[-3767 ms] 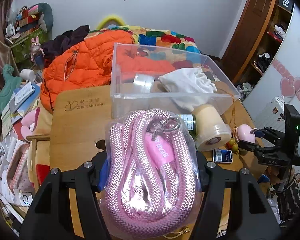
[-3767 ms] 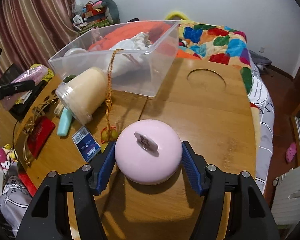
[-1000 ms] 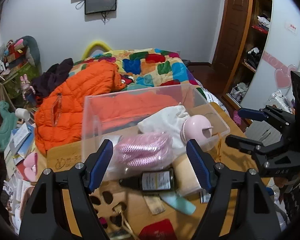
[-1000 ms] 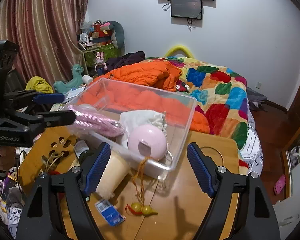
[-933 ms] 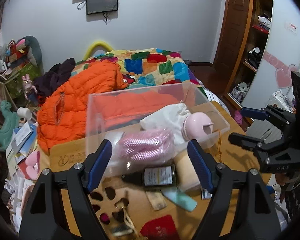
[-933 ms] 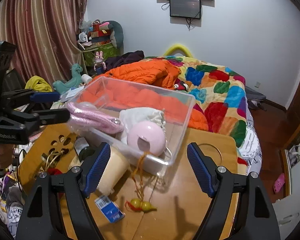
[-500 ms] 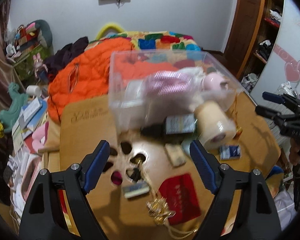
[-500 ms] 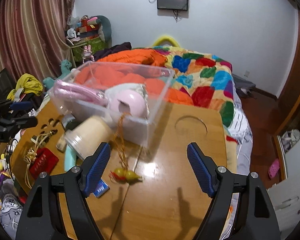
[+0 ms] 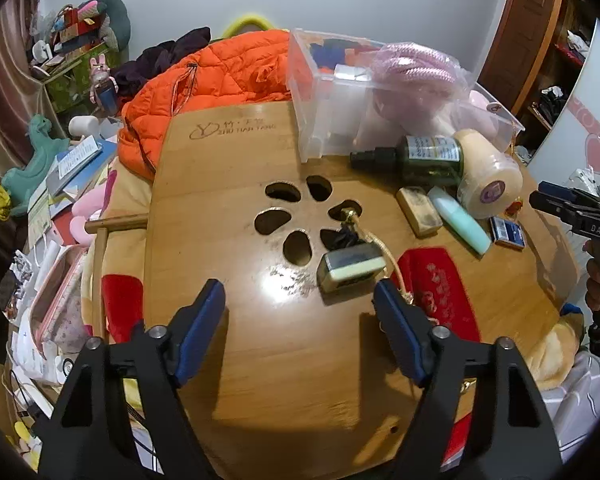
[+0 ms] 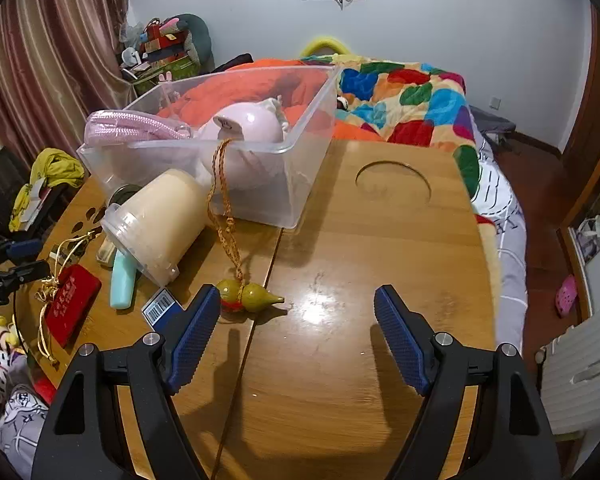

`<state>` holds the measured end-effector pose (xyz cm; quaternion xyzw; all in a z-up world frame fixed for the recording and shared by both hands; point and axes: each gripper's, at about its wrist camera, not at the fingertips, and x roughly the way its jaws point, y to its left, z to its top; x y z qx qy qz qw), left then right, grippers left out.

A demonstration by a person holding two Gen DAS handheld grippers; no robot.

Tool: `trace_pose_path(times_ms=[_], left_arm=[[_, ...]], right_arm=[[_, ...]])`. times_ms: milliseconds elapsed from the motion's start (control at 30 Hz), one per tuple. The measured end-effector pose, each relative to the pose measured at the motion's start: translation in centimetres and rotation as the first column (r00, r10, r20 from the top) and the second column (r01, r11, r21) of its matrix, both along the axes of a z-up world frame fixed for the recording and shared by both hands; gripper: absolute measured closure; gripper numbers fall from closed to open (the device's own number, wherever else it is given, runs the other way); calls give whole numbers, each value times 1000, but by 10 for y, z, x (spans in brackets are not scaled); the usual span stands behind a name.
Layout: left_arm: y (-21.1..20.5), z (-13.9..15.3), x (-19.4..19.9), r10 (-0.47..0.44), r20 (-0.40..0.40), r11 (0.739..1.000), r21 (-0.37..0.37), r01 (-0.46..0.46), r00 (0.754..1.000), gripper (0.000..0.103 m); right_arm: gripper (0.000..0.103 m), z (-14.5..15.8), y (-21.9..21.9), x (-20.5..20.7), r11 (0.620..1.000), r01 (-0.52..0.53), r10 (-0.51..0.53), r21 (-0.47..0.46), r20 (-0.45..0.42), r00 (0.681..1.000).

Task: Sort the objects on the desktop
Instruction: 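Grasp the soap bar with the left tool while the right tool grasps the yellow gourd pendant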

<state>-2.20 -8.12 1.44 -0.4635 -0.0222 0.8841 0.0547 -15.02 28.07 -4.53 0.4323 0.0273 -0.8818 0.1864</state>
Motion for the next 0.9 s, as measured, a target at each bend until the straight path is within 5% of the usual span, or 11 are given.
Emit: trace_pose_path(times_ms=[367,533,600,667,767,900], left_arm=[[18,-7,-12,-80,6,996,33,80,997,38],[31,-9,-16,-53,-25,999,-14,52,998,41],[32,-9,-18,-27,-40,999,-33,25,999,52],[30,-9,-18,-11,-48,1000,-30,9,999,61],[27,-9,-15,-5,-48,999,-32,4,999,66],[24,-7,-10,6,-58,999,-34,-8,998,66]], right_arm=[[27,-13,-14,2,999,-21,21,31,23,1000],[27,-18,-20,0,999,-32,31,21,41,999],[28,-18,-23,0,999,-22,21,36,24,999],[35,-18,-25,1,999,-18,17,35,15,1000],[62,-16,-30,4,999,-25,25,41,-5,1000],[65,-13,-26,5,1000,-26,26,0,-2,1000]])
